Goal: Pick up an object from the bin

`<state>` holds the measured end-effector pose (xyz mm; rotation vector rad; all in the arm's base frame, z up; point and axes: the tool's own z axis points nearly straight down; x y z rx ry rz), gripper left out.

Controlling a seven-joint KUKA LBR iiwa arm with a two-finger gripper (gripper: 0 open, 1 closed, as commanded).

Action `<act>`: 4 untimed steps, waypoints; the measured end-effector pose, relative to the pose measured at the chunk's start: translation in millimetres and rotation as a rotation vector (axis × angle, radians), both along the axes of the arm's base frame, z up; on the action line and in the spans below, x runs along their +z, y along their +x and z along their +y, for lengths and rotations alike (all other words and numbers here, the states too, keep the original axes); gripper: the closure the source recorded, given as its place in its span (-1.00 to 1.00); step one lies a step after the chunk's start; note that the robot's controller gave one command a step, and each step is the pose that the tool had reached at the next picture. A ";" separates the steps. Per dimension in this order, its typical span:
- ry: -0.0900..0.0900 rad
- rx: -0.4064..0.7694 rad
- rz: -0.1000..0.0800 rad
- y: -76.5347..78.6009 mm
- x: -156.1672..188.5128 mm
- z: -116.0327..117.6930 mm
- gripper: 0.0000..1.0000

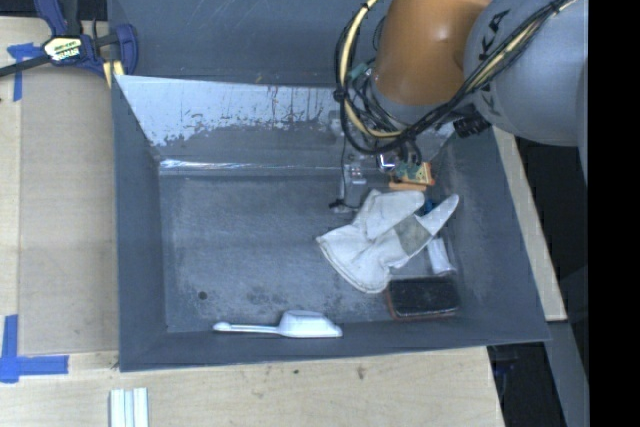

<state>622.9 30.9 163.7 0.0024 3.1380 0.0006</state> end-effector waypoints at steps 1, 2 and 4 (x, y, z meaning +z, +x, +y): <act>0.000 0.000 0.000 0.0 0.0 0.0 -1.00; 0.001 0.077 -0.008 -18.6 -22.8 -17.8 -1.00; 0.000 0.181 0.000 -42.9 -87.2 -56.3 1.00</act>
Offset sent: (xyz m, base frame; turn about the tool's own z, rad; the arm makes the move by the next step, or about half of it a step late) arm -0.0489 -0.0518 -0.0604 -0.1617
